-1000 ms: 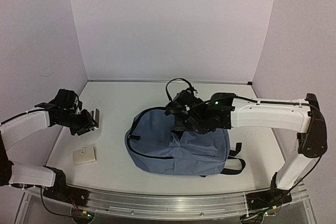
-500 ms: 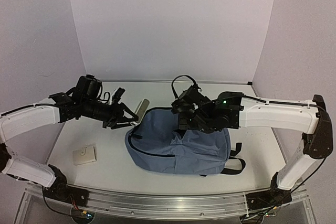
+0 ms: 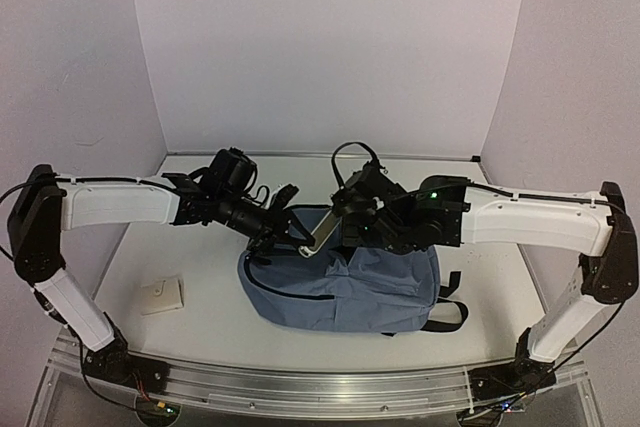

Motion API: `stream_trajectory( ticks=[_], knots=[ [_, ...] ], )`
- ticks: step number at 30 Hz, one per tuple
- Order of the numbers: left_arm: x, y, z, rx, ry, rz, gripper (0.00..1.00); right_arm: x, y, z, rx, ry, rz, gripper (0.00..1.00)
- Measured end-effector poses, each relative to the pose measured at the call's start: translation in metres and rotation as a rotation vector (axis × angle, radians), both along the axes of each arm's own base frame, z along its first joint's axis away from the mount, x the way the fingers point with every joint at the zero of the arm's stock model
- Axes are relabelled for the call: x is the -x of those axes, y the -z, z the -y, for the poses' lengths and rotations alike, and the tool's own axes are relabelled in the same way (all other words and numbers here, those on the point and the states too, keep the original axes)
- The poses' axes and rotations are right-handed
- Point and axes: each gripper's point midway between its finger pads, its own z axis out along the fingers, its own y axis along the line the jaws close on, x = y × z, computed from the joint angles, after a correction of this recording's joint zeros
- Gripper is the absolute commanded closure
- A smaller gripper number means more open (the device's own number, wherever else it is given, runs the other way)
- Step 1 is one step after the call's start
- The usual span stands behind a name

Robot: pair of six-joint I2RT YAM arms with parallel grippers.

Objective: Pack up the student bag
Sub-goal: Place the stationery in the student bag.

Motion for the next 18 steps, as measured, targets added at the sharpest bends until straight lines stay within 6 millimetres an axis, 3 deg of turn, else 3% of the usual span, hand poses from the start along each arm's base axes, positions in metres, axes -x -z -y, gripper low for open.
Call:
stream_trajectory(
  ticks=[10,18],
  knots=[
    [0.012,0.013,0.04,0.007,0.094,-0.048,0.87,0.0,-0.001,-0.001,-0.004,-0.001,0.002,1.0],
    [0.0,0.024,0.075,0.055,0.104,-0.041,0.87,0.0,-0.001,0.001,-0.002,0.001,0.002,1.0]
  ],
)
